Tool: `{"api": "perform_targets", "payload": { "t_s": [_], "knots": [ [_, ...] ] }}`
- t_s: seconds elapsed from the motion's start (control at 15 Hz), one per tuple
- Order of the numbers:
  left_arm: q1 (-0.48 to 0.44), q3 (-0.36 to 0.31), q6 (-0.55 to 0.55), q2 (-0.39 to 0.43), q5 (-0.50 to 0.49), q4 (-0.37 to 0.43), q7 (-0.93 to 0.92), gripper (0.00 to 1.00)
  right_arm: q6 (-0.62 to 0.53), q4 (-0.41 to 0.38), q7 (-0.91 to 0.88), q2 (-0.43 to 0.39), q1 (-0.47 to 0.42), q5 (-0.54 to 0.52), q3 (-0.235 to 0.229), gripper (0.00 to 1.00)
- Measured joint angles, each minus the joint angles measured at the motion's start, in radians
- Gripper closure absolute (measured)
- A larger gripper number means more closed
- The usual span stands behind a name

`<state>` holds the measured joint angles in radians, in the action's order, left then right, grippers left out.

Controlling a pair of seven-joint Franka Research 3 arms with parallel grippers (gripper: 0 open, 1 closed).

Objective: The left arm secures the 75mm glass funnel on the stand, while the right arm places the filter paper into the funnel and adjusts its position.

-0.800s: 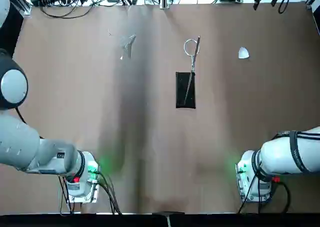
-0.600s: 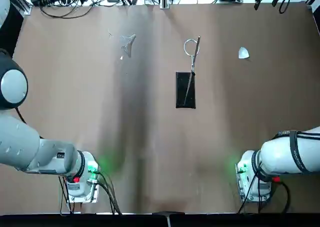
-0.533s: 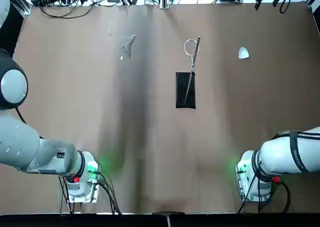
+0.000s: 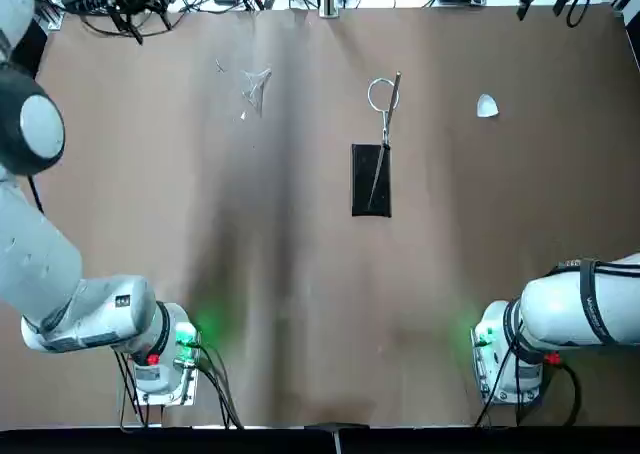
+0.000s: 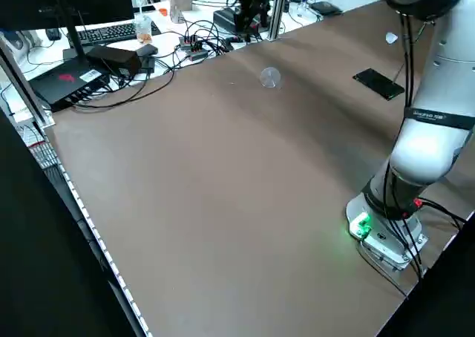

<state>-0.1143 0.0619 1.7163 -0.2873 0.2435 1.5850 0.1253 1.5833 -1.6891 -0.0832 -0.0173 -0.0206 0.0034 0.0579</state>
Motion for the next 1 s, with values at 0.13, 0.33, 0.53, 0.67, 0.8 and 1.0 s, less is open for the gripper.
{"api": "perform_targets", "payload": {
  "t_s": [0.13, 0.33, 0.53, 0.67, 0.8, 1.0],
  "knots": [
    [0.004, 0.001, 0.107, -0.066, 0.081, 0.0, 0.095, 0.0, -0.009, -0.014, -0.002, 0.013, 0.003, 0.0, 0.005, 0.0],
    [0.029, 0.01, 0.27, -0.148, 0.282, 0.0, 0.219, 0.0, -0.016, -0.027, -0.008, 0.062, 0.001, -0.001, 0.003, 0.0],
    [0.051, 0.013, 0.369, -0.23, 0.452, -0.001, 0.23, 0.0, 0.028, -0.027, -0.083, 0.114, -0.012, -0.002, -0.001, 0.0],
    [0.078, 0.014, 0.447, -0.278, 0.484, -0.001, 0.241, 0.0, 0.067, -0.028, -0.145, 0.148, -0.029, -0.002, -0.004, 0.0],
    [0.127, 0.016, 0.56, -0.326, 0.522, -0.001, 0.286, 0.0, 0.125, -0.031, -0.179, 0.184, -0.046, -0.002, -0.005, 0.0],
    [0.208, 0.016, 0.669, -0.383, 0.55, -0.002, 0.404, 0.0, 0.205, -0.032, -0.214, 0.236, -0.061, -0.002, -0.006, 0.0]
  ]
}}
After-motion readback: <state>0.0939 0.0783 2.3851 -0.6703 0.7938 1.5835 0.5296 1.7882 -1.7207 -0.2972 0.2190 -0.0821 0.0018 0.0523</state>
